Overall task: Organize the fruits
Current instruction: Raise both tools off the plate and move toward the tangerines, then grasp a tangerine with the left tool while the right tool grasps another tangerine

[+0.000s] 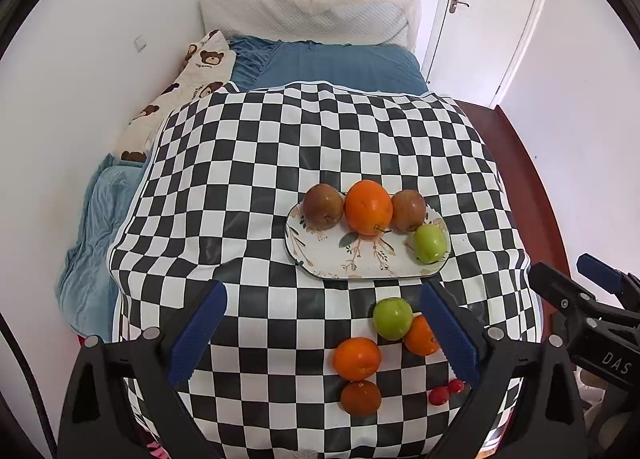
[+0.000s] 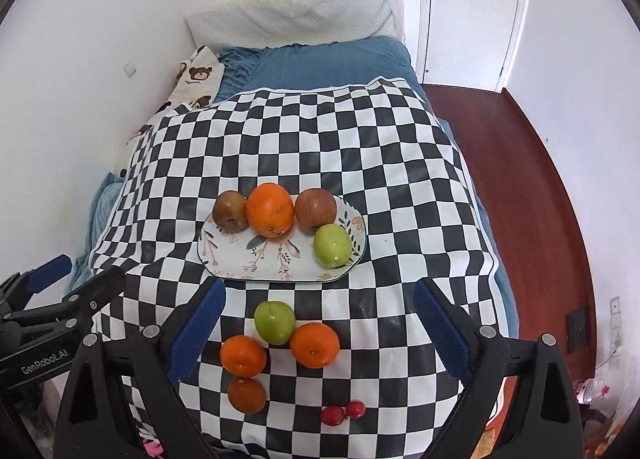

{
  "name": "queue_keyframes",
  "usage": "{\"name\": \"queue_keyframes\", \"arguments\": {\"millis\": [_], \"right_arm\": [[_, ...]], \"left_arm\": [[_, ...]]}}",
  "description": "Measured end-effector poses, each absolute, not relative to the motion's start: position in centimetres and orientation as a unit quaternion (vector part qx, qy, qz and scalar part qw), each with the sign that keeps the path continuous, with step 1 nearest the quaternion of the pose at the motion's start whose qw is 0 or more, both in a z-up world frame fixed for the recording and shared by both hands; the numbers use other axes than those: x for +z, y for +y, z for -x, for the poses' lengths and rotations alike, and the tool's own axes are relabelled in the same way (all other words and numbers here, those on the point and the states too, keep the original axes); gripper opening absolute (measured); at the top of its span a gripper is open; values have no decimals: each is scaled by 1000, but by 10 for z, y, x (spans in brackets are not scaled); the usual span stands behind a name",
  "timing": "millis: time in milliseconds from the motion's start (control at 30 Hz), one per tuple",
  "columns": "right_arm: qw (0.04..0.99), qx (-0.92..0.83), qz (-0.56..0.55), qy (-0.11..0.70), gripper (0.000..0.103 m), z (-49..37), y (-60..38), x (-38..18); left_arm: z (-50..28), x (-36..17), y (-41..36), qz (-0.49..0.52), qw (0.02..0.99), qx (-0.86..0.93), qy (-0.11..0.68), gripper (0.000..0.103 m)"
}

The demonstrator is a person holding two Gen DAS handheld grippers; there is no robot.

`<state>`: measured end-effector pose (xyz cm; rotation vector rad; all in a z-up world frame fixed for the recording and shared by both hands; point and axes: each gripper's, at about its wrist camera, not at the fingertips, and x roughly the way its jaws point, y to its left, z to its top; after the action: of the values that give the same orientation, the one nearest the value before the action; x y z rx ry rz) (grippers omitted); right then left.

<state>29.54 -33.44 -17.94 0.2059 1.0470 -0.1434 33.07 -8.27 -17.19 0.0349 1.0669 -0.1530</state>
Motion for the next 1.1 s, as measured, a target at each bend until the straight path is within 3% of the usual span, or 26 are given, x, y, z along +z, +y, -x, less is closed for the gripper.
{"name": "queue_keyframes", "arguments": {"millis": [333, 667, 767, 933, 1000, 1033, 1100], "right_arm": [[852, -61, -123, 506, 97, -296, -341, -190], [784, -17, -210, 584, 96, -312, -359, -298], [767, -18, -224, 601, 80, -310, -364, -325], [745, -19, -256, 616, 80, -310, -372, -353], [739, -22, -258, 622, 80, -314, -374, -363], [735, -20, -262, 625, 80, -315, -375, -366], [728, -21, -268, 631, 80, -318, -377, -372]], "left_arm": [[-332, -201, -82, -2, 837, -67, 543, 99], [-349, -315, -96, -5, 743, -76, 665, 101], [-348, -348, -106, -4, 714, -89, 695, 101], [-348, -387, -130, -25, 679, -113, 725, 101], [-347, -397, -138, -37, 677, -120, 725, 83], [-347, -400, -138, -40, 678, -118, 724, 67], [-346, -398, -131, -16, 682, -116, 722, 62]]}}
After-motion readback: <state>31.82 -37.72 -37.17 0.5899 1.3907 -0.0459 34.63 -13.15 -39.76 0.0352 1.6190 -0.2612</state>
